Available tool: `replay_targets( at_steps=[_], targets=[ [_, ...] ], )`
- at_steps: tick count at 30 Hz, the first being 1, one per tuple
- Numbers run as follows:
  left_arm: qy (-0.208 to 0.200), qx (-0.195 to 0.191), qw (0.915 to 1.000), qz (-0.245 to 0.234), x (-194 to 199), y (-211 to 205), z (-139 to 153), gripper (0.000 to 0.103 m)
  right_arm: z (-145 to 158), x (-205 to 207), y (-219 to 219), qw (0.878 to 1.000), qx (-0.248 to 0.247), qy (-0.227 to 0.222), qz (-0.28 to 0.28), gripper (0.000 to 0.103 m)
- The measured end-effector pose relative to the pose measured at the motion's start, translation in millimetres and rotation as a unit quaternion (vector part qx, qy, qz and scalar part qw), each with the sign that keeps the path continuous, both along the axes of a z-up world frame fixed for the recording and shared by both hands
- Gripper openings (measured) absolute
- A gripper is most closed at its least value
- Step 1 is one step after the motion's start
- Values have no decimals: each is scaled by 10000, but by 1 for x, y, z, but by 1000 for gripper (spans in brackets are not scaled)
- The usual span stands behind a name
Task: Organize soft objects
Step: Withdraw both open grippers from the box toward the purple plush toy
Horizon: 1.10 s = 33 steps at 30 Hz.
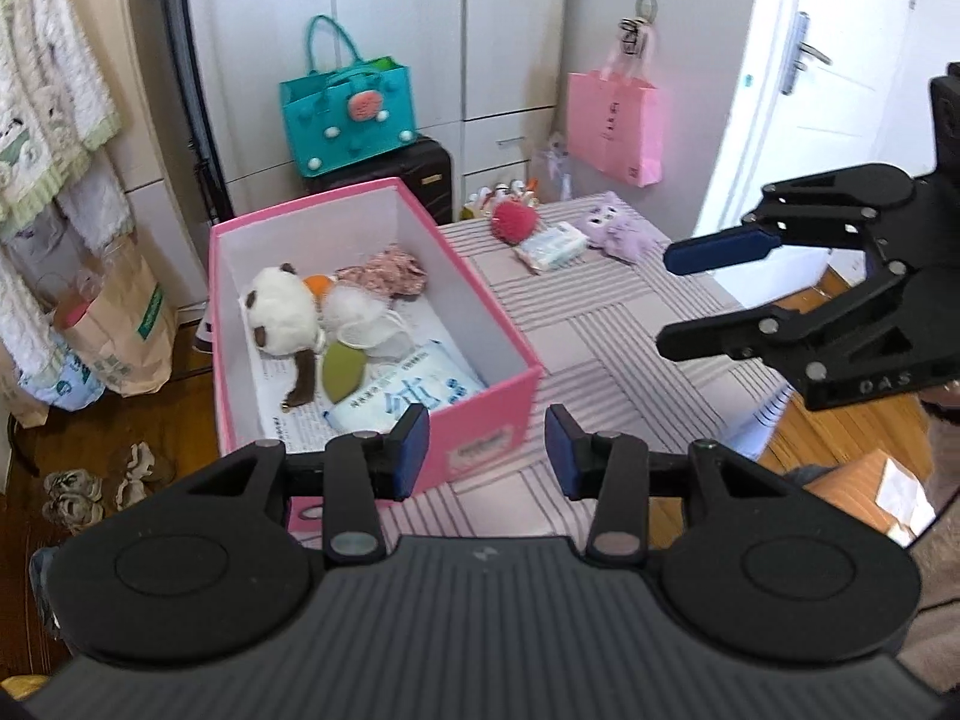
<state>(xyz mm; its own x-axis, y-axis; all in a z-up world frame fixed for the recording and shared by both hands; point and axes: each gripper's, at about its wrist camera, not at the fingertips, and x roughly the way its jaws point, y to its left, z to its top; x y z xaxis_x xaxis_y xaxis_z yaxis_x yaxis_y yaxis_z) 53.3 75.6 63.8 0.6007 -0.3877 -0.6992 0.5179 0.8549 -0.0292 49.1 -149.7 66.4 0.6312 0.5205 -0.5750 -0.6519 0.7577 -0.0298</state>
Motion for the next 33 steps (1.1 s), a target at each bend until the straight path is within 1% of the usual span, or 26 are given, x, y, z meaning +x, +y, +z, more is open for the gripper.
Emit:
replay_targets(
  at_steps=[2, 5, 9, 13, 14, 18, 22, 25, 27, 30, 32, 33],
  targets=[
    [5, 12, 9999, -102, -7, -5, -1, 47, -3, -6, -5, 10000, -21, -25, 6, 53],
    [33, 61, 9996, -267, -14, -14, -5, 47, -10, -15, -13, 9999, -47, 11, -89, 53],
    [-34, 120, 9988, -469, -24, -29, -10, 51, -18, -28, -27, 9998, -72, 31, -201, 54],
    [3, -56, 9976, -684, -27, -42, -15, 54, -22, -37, -42, 9993, -105, 80, -348, 57],
    [37, -128, 9973, -727, -27, -45, -17, 55, -23, -38, -47, 9991, -123, 100, -388, 59],
    [263, -417, 9948, -895, -22, -57, -25, 56, -31, -42, -61, 9982, -225, 204, -512, 62],
    [367, -451, 9935, -976, -12, -74, -35, 57, -40, -41, -74, 9973, -237, 293, -629, 64],
    [426, -478, 9924, -1049, -4, -86, -40, 58, -48, -40, -84, 9970, -263, 266, -684, 67],
    [317, -506, 9917, -1137, -2, -94, -43, 60, -51, -38, -89, 9972, -206, 160, -707, 69],
    [109, -559, 9914, -1175, 3, -106, -45, 62, -55, -32, -94, 9974, -95, 183, -686, 74],
    [-32, -593, 9914, -1165, 7, -115, -46, 63, -60, -28, -97, 9974, -100, 149, -691, 80],
    [-92, -598, 9914, -1162, 10, -119, -47, 64, -63, -25, -99, 9974, -119, 139, -698, 81]
  ],
)
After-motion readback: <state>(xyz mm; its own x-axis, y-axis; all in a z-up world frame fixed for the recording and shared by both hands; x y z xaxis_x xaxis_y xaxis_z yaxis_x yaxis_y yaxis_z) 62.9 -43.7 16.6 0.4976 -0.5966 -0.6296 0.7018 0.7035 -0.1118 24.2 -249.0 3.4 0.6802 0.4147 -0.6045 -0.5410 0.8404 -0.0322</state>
